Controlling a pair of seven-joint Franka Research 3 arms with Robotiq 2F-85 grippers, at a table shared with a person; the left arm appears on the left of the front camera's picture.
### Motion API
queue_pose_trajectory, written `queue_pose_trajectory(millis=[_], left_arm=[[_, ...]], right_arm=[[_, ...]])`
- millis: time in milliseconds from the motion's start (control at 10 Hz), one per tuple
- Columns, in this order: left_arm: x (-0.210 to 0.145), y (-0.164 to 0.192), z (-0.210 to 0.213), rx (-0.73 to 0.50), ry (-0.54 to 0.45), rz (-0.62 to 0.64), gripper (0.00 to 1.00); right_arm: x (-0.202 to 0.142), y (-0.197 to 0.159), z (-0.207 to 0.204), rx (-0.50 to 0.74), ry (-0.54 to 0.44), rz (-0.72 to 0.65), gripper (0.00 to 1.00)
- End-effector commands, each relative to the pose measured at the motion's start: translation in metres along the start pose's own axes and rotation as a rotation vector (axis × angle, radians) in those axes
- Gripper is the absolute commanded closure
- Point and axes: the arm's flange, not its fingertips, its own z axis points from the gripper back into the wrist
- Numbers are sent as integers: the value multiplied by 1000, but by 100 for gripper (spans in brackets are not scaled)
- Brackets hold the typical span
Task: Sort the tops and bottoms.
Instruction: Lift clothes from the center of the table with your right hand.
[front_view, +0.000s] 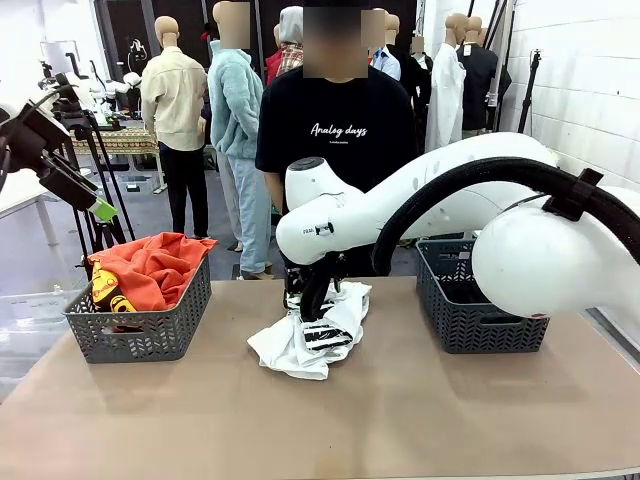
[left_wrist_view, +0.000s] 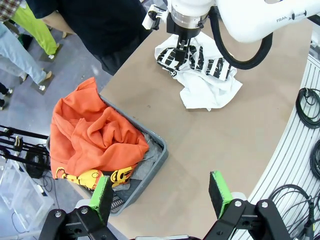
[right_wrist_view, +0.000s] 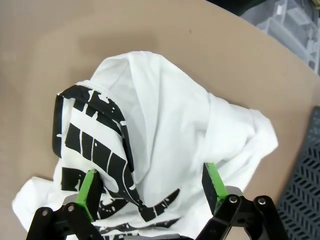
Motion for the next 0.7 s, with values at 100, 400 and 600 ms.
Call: queue_pose_trajectory(millis=[100, 400, 600], left_arm=[[-2, -1, 1, -3, -3, 2, 0], [-2, -1, 1, -3, -3, 2, 0], [-2, -1, 1, -3, -3, 2, 0]], right_arm=[[-4, -3, -12, 69, 0, -80, 0], [-4, -5, -20, 100, 12, -60, 3], [-1, -6, -24, 121, 41, -56, 39]])
